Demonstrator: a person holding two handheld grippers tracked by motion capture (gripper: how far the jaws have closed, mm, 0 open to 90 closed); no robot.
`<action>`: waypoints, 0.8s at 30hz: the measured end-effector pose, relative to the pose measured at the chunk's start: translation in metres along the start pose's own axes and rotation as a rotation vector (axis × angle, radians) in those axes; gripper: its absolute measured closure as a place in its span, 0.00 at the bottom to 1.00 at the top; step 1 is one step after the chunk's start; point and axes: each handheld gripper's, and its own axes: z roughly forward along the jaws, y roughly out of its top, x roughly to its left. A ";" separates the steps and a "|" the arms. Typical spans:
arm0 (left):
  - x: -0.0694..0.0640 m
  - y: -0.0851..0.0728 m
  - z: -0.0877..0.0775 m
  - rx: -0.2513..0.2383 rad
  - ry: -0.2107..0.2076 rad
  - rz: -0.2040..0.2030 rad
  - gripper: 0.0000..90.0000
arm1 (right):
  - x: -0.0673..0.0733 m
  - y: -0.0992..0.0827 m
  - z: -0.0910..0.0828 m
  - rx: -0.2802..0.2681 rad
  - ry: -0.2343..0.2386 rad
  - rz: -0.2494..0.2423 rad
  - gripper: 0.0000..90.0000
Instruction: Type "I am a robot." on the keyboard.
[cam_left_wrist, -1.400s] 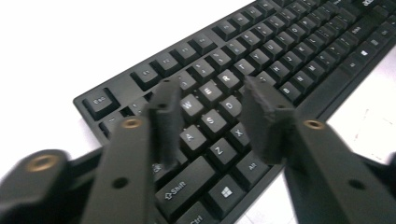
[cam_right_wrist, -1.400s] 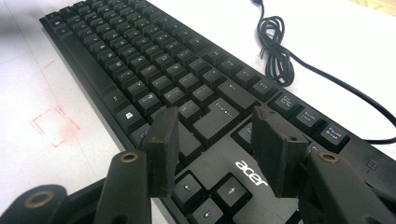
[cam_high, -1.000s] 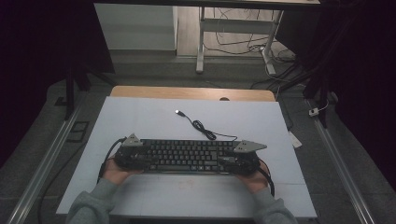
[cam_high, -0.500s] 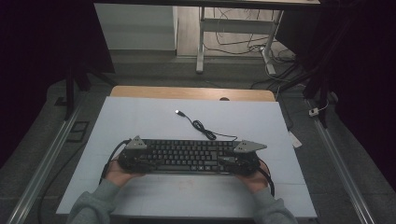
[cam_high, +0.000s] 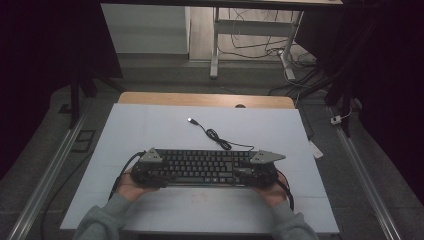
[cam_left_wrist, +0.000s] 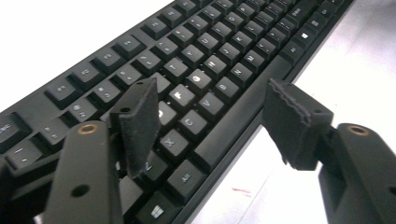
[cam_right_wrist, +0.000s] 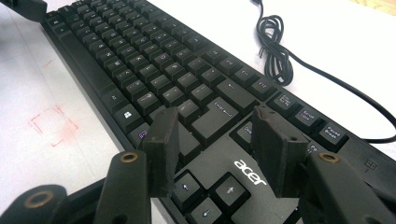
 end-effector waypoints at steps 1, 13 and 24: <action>-0.001 0.000 0.001 0.000 -0.003 0.008 0.44 | 0.000 0.000 0.000 0.000 0.000 0.000 0.58; -0.010 0.003 0.014 0.014 -0.055 0.046 0.80 | 0.000 0.000 0.001 0.003 0.000 -0.004 0.58; -0.013 0.003 0.024 0.066 -0.055 0.062 0.99 | 0.000 0.000 0.001 0.004 -0.001 -0.005 0.58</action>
